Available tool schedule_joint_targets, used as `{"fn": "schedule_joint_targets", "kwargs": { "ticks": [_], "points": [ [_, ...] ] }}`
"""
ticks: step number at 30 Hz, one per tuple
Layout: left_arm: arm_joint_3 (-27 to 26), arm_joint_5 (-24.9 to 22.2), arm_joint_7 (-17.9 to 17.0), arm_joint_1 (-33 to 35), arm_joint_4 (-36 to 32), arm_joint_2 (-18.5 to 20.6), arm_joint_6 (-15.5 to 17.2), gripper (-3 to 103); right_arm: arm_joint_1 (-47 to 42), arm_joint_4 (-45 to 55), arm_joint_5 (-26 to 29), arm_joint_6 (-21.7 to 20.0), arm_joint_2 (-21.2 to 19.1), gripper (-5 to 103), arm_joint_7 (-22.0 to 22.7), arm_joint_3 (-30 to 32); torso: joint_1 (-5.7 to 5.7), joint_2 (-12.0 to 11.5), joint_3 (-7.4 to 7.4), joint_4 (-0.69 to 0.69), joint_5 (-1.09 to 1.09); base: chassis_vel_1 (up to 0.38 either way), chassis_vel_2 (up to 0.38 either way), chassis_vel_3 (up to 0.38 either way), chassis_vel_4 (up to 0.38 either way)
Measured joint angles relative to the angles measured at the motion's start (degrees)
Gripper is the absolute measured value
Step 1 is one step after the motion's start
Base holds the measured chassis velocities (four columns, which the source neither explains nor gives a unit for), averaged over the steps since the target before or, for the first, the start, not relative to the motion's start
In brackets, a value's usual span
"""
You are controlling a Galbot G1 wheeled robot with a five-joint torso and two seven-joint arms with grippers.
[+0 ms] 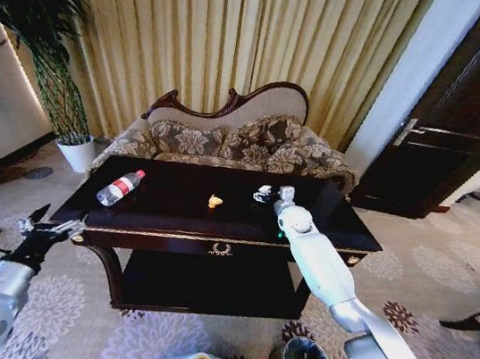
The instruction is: Move to the front of the table and place the trash on the table into the trash bin.
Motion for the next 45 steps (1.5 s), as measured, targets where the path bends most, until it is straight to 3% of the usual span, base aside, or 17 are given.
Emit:
{"fn": "schedule_joint_targets", "kwargs": {
  "ticks": [3, 5, 6, 10, 14, 16, 19, 21, 22, 23, 26, 28, 38, 41, 43, 45],
  "points": [
    [0.1, 0.0, 0.0, -0.1, 0.0, 0.1, 0.0, 100, 0.1, 0.0, 0.0, 0.0, 0.1, 97, 0.0, 0.0, 0.0, 0.0, 0.0, 0.0, 0.0, 0.0, 0.0, 0.0, 0.0],
    [0.2, 0.0, 0.0, -0.2, 0.2, 0.1, 0.0, 100, 0.1, 0.0, 0.1, 0.0, 0.2, 87, 0.0, 0.0, 0.0, 0.0, 0.0, 0.0, 0.0, 0.0, 0.0, 0.0, 0.0],
    [0.2, 0.0, 0.0, -0.2, 0.4, 0.1, 0.0, 100, 0.0, 0.0, 0.1, 0.0, 0.2, 77, 0.0, 0.0, 0.0, 0.0, 0.0, 0.0, 0.0, 0.0, 0.0, 0.0, 0.0],
    [0.2, 0.0, 0.0, -0.2, 0.6, 0.1, 0.0, 100, -0.1, 0.0, 0.0, 0.0, 0.2, 71, 0.0, 0.1, 0.0, 0.0, 0.0, 0.0, 0.0, 0.0, 0.0, 0.0, 0.0],
    [0.2, 0.0, 0.0, -0.2, 0.7, 0.2, 0.0, 100, -0.6, 0.2, -0.2, 0.1, 0.2, 48, 0.0, 0.4, 0.0, 0.0, 0.0, 0.0, 0.0, 0.0, 0.0, 0.0, 0.0],
    [0.2, 0.0, 0.0, -0.2, 0.7, 0.2, -0.1, 100, -0.6, 0.3, -0.2, 0.1, 0.2, 48, 0.0, 0.5, 0.0, 0.0, 0.0, 0.0, 0.0, 0.0, 0.0, 0.0, 0.0],
    [0.5, 0.0, 0.1, -0.3, 0.5, 0.0, -0.1, 100, -1.1, 1.3, 0.1, 0.1, 0.1, 32, 0.0, 1.1, 0.0, 0.0, 0.0, 0.0, 0.0, 0.0, 0.0, 0.0, 0.0],
    [0.6, 0.1, 0.1, -0.3, 0.5, -0.2, -0.1, 100, -1.3, 1.7, 0.4, 0.1, 0.0, 32, 0.0, 1.3, 0.0, 0.0, 0.0, 0.0, 0.0, 0.0, 0.0, 0.0, 0.0],
    [0.7, 0.1, 0.1, -0.3, 0.5, -0.3, -0.1, 100, -1.4, 2.0, 0.6, 0.1, -0.1, 21, 0.0, 1.4, 0.0, 0.0, 0.0, 0.0, 0.0, 0.0, 0.0, 0.0, 0.0],
    [0.7, 0.1, 0.1, -0.3, 0.5, -0.3, -0.1, 100, -1.4, 2.0, 0.6, 0.1, -0.1, 21, 0.0, 1.4, 0.0, 0.0, 0.0, 0.0, 0.0, 0.0, 0.0, 0.0, 0.0],
    [0.9, 0.2, 0.4, -0.2, 0.6, -0.5, -0.2, 100, -2.3, 4.5, 2.0, -0.1, -0.4, 5, 0.0, 2.7, 0.0, 0.0, 0.0, -0.01, 0.0, 0.0, 0.0, 0.0, 0.0],
    [0.9, 0.2, 0.5, -0.2, 0.6, -0.5, -0.2, 100, -2.6, 5.3, 2.5, -0.5, -0.5, 2, 0.0, 3.1, 0.0, 0.0, 0.0, 0.0, 0.0, 0.0, 0.0, 0.0, 0.0],
    [1.0, 0.2, 0.8, -0.3, 0.6, -0.6, -0.3, 100, -2.9, 7.7, 2.9, -1.6, -1.3, 0, 0.0, 3.8, 0.0, 0.0, 0.0, -0.02, 0.01, 0.0, 0.0, 0.0, 0.0],
    [0.9, 0.2, 0.8, -0.3, 0.6, -0.7, -0.4, 100, -0.8, 6.4, 3.0, -1.7, -0.5, 16, 0.0, 2.4, 0.0, 0.0, 0.0, 0.0, 0.0, 0.0, 0.0, 0.0, 0.0],
    [0.9, 0.2, 0.8, -0.3, 0.6, -0.8, -0.4, 100, -0.2, 5.9, 3.0, -1.7, -0.3, 16, 0.0, 1.9, 0.0, 0.0, 0.0, 0.01, 0.0, 0.0, 0.0, 0.0, 0.0],
    [0.8, 0.2, 0.8, -0.3, 0.4, -1.1, -0.4, 100, 1.4, 4.6, 3.0, -1.7, 0.4, 33, 0.0, 0.6, 0.0, 0.0, 0.0, 0.01, 0.0, 0.0, 0.0, 0.0, 0.0]
  ]
}}
